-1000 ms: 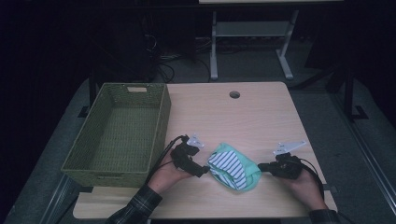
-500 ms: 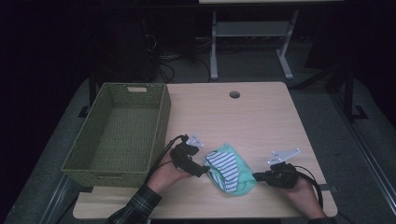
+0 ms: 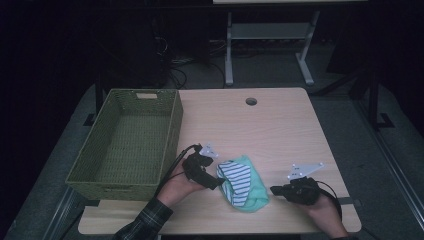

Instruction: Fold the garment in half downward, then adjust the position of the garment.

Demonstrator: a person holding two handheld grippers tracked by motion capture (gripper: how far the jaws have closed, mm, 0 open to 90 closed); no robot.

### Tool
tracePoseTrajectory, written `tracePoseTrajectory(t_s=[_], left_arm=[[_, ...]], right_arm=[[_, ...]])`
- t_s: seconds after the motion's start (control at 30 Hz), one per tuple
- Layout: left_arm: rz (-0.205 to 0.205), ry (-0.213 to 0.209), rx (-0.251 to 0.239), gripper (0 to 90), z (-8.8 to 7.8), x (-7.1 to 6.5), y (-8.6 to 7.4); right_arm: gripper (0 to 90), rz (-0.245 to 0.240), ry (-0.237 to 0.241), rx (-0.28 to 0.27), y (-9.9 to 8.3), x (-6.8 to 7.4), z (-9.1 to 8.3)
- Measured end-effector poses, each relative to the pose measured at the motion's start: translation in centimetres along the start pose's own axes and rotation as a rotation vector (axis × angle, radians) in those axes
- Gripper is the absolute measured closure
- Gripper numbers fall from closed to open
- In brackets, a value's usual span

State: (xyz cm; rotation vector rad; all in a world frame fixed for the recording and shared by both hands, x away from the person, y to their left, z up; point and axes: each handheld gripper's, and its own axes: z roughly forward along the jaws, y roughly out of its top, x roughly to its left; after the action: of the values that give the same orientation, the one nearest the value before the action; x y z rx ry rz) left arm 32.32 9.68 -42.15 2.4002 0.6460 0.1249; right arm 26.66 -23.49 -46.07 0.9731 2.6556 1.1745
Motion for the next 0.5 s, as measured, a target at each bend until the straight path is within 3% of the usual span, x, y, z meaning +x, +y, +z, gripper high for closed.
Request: tracePoseTrajectory(t_s=[0.07,0.3,0.5], left_arm=[[0.002,0.0,-0.002,18.6,0.0,0.0,0.0],[0.004,0.003,-0.007,18.6,-0.2,-0.1,0.1],[0.018,-0.007,-0.005,18.6,-0.2,-0.2,0.2]], right_arm=[[89.5,-0.001,-0.029,-0.016,-0.1,-0.4,-0.4],[85.0,0.063,-0.151,-0.052,-1.1,-2.5,-1.9],[56.4,0.141,-0.267,-0.067,-2.3,-4.6,-2.9]])
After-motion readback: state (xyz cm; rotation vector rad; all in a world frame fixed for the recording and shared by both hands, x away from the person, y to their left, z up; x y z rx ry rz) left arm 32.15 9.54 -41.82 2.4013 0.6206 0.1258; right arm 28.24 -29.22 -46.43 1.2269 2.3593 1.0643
